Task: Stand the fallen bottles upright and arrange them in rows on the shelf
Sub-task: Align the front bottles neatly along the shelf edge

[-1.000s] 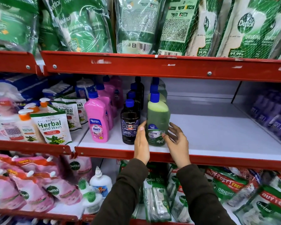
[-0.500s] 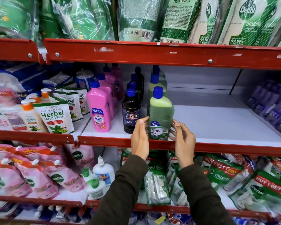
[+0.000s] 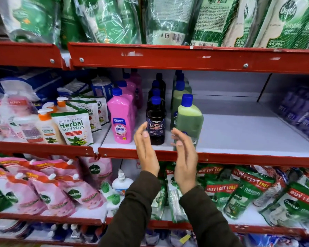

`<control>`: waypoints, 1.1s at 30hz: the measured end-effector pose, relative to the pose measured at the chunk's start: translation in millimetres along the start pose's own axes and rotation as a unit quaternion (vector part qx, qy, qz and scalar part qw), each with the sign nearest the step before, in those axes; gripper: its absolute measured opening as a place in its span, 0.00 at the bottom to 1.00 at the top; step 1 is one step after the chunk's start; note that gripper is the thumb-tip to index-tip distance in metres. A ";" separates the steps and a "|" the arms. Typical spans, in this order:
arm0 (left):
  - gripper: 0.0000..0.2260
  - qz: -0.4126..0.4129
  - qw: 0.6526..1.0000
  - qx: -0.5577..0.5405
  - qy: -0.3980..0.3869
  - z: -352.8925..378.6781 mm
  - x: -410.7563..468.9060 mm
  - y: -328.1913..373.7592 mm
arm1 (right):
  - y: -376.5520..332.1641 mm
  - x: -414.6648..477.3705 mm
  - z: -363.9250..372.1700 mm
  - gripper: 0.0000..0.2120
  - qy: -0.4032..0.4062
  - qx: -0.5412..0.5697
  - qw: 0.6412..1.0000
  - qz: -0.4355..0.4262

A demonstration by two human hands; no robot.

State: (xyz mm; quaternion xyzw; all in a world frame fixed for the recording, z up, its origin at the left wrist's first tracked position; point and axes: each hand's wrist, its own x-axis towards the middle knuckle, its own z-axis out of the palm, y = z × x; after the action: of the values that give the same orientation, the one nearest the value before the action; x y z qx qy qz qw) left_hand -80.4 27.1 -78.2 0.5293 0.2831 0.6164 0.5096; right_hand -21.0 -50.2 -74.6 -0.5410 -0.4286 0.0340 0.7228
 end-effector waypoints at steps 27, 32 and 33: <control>0.39 -0.097 0.979 0.027 -0.179 -51.5 23.6 17.3 | -2.1 -2.2 54.6 0.30 -0.010 0.029 0.982 0.188; 0.34 -0.054 0.991 0.025 -0.116 -61.7 21.7 20.3 | -7.3 -18.6 63.3 0.17 0.102 -0.021 0.993 0.056; 0.32 -0.038 0.995 0.020 -0.085 -66.2 24.3 19.9 | -7.5 -21.5 69.3 0.16 0.094 -0.018 0.995 0.034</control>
State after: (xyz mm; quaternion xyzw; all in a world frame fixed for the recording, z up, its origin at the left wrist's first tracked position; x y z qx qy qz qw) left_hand -147.3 55.9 -70.1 0.5786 0.2713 0.5436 0.5442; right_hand -83.2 -12.1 -77.8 -0.5688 -0.3407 0.0000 0.7486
